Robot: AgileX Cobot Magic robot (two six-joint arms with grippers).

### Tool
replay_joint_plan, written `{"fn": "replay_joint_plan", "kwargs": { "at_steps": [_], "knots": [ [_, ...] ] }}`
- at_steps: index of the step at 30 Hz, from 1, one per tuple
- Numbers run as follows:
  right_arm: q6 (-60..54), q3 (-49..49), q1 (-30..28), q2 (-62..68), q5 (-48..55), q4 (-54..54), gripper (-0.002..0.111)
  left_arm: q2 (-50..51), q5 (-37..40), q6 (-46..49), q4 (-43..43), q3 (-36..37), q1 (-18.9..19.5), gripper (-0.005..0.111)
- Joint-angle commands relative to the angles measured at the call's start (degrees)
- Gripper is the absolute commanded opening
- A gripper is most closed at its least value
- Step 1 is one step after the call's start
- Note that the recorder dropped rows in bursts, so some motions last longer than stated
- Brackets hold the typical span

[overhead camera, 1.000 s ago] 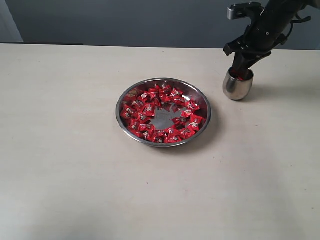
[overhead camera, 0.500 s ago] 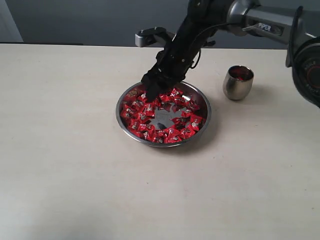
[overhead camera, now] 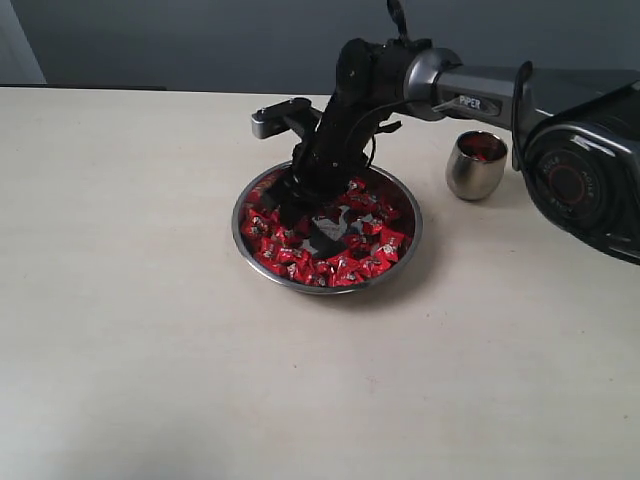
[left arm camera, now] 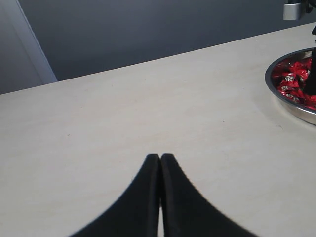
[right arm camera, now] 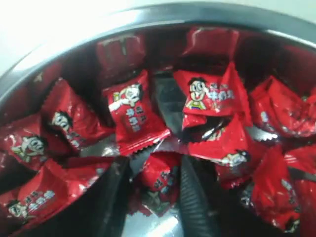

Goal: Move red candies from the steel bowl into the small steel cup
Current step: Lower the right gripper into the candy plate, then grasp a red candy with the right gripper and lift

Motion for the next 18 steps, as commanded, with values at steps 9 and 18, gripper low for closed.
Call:
{"fn": "replay_joint_plan", "kwargs": {
  "at_steps": [9,18],
  "knots": [
    [0.10,-0.12,-0.73,-10.33,4.46,-10.99,-0.001,-0.25,-0.39,-0.31,0.17,-0.06,-0.02,0.000],
    [5.96,-0.12,-10.23,-15.95,4.91,-13.47,-0.001,-0.25,-0.39,-0.31,0.17,-0.06,-0.02,0.000]
  ]
}}
